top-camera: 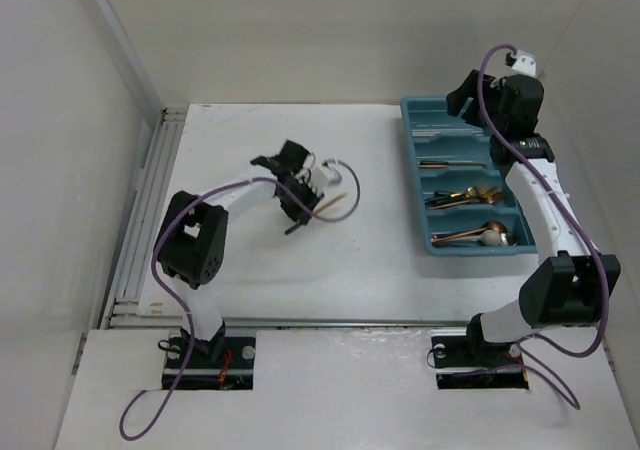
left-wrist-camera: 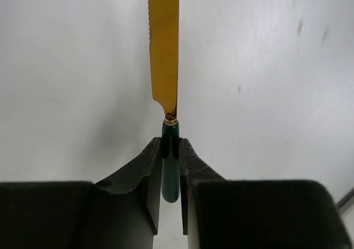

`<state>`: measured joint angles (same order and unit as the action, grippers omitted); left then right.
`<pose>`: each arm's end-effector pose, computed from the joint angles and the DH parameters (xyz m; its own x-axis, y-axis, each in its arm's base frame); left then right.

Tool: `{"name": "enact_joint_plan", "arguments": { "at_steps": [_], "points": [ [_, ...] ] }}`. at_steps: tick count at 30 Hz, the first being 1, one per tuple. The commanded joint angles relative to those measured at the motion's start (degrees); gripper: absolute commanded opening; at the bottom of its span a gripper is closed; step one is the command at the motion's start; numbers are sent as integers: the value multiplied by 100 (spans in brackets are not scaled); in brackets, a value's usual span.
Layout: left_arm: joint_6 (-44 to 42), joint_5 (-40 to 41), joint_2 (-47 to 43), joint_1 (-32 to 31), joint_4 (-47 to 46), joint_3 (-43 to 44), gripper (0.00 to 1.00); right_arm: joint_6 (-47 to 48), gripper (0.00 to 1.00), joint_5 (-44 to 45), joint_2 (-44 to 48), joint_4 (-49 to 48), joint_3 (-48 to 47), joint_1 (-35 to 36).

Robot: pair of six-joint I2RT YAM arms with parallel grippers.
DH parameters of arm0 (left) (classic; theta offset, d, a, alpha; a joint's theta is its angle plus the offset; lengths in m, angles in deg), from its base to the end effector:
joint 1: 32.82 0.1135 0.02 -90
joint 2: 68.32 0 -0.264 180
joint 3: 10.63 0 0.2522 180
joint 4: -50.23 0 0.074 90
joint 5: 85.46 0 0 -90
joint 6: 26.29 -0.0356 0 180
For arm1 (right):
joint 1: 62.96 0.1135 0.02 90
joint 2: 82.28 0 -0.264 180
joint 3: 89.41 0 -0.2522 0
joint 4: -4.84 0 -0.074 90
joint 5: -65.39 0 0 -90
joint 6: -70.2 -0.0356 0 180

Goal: Sort the eating utensils into containers

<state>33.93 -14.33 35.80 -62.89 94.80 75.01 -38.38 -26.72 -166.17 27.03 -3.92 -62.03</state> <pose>0.3165 -0.1966 0.1936 -0.3711 0.7579 -0.5366 0.9048 0.4252 -0.0251 0.3471 0.0069 0.4005 -0.2067 0.3151 -0.9263 0.0143 0.9476 0.3192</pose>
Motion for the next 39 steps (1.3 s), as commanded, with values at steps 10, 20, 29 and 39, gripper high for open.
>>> {"name": "enact_joint_plan", "arguments": {
  "at_steps": [10, 20, 29, 39],
  "points": [
    [4434, -2454, 145, 1205, -1918, 3501, 0, 2284, 93, -2191, -285, 584, -347, 1885],
    [5658, -2586, -190, 1152, -3221, 2893, 0, 146, 93, -2980, -1313, -2327, -292, 2430],
    [5685, -2595, -251, 1099, -3424, 2823, 0, -637, 82, -3393, -1919, -3382, -301, 2307],
    [5386, -2543, -251, 932, -3300, 2586, 0, -935, 0, -3410, -2227, -3497, -371, 2359]
  ]
}}
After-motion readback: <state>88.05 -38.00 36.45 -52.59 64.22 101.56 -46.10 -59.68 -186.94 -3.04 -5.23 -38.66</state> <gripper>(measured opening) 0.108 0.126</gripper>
